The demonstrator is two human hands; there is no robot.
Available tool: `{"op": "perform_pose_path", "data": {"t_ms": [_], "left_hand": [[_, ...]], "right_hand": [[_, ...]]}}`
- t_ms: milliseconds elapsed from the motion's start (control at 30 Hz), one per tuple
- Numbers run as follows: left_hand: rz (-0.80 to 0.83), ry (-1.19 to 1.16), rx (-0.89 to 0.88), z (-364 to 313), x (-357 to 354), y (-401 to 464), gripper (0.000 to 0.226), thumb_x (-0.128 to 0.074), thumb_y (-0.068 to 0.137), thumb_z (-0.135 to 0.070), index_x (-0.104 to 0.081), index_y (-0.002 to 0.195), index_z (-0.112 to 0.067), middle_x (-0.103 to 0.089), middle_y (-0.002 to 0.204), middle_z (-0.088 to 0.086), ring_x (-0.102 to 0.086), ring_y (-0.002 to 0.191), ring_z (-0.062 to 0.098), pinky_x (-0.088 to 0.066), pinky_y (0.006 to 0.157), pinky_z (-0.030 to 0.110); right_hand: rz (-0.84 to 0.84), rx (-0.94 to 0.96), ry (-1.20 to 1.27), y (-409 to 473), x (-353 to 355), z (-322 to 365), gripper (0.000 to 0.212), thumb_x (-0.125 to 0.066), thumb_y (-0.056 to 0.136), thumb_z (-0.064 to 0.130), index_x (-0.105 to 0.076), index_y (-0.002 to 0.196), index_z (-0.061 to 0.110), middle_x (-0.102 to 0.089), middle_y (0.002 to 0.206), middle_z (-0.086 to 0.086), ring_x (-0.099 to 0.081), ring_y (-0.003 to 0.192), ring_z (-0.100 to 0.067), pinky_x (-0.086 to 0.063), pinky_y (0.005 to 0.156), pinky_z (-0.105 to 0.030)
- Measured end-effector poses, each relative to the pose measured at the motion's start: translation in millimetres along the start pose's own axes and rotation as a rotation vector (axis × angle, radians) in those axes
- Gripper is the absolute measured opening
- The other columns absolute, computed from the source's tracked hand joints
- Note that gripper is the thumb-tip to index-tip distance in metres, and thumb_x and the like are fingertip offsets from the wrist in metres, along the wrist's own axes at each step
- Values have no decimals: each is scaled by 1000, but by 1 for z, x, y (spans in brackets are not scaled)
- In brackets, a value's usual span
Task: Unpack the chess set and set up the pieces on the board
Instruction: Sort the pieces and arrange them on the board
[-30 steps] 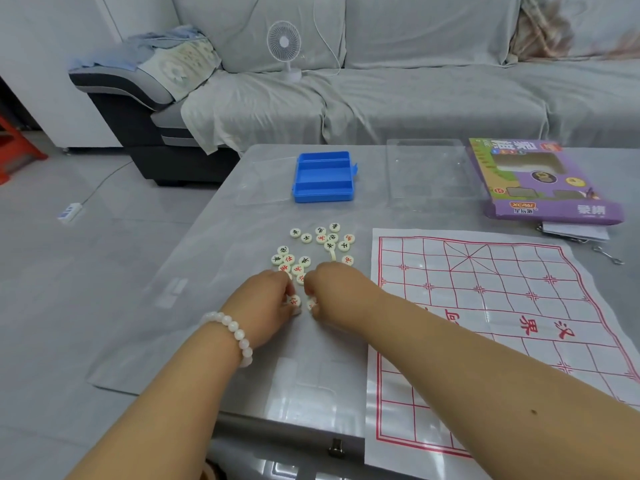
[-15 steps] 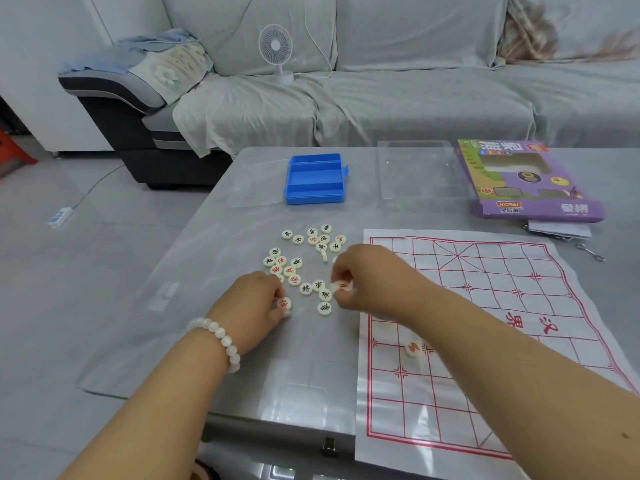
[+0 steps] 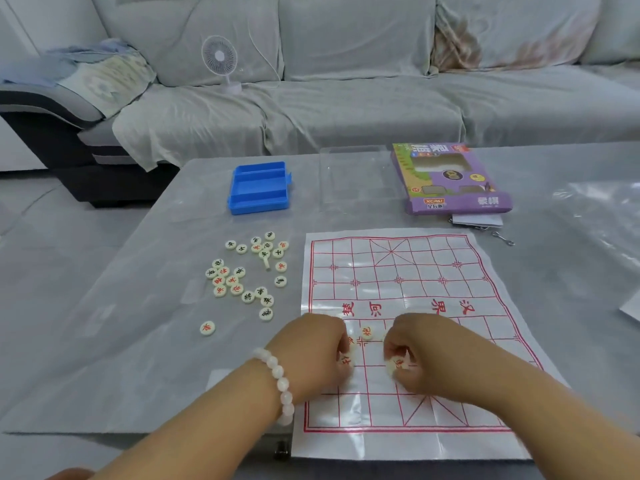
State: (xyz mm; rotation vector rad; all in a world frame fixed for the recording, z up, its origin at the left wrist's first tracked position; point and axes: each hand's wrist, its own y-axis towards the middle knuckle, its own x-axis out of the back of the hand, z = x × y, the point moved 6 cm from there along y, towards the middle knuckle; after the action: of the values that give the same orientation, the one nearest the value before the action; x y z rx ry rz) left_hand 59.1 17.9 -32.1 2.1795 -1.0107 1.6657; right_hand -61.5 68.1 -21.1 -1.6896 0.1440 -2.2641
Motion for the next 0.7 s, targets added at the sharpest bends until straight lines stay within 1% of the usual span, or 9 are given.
{"op": "perform_pose_path", "data": {"t_ms": [100,167,233,300,400,467,600,633,700], "left_hand": [[11,36,5,-4,-4,-2,23,-57,85,-30,-63,104,-19,-66,99,-4,-59,93,13,-45,79,22],[5,31,18,-1,-1,-4,26,-61,84,-34,-64,105,-20,-66,99,-6,-60,93,12,-48,83,23],[-40,-1,61,11,9,-6,24,-62,84,-37,-65,102,-22,-67,97,-7,-60,91,9,-49,84,24],[-106,-38,121,26,20,-8,21,-63,83,-41,-66,96,-25,-65,91,-10,-60,86,7,-48,79,21],[-211,-41,194,45,31,-13,17,-61,84,-44,-66,87,-28,-65,82,-12,-59,79,6,-46,73,20],[-270,-45,245,58,38,-17,15,-60,86,-41,-66,84,-27,-66,80,-12,-60,77,6,-47,73,22],[-391,-14,374,93,53,-26,13,-62,83,-40,-66,82,-27,-64,75,-13,-60,77,10,-48,72,26],[-413,-2,411,104,57,-29,14,-63,82,-41,-65,82,-27,-64,76,-12,-61,78,11,-48,72,27],[-401,18,503,127,62,-36,16,-65,80,-41,-63,84,-26,-65,85,-7,-60,83,16,-47,74,28]], "right_hand": [[-8,6,-10,-1,-4,0,31,-61,86,33,-60,117,32,-56,108,14,-48,87,-3,-39,77,-11],[-22,-33,8,-4,0,-8,31,-63,86,33,-58,117,32,-53,100,16,-46,84,-1,-36,74,-9],[-6,-77,16,-6,1,-16,27,-64,86,31,-60,113,31,-51,95,15,-48,83,-3,-35,72,-8],[37,-97,2,-6,-3,-18,26,-65,85,33,-61,111,30,-51,94,13,-48,83,-5,-36,73,-9],[61,-99,-14,-7,-5,-15,32,-65,85,36,-59,116,30,-49,96,15,-49,86,-5,-40,80,-11],[25,-81,-22,-3,3,-10,36,-66,83,40,-59,117,30,-49,95,17,-49,84,-4,-43,80,-12],[-105,-6,25,31,27,14,31,-63,84,43,-63,110,26,-54,92,12,-51,80,-4,-39,68,-10],[-149,13,45,46,31,21,29,-63,85,42,-64,109,25,-56,92,11,-51,79,-5,-40,68,-12],[-218,25,84,80,35,32,26,-63,86,38,-65,105,21,-61,94,6,-54,81,-8,-46,73,-19]]}}
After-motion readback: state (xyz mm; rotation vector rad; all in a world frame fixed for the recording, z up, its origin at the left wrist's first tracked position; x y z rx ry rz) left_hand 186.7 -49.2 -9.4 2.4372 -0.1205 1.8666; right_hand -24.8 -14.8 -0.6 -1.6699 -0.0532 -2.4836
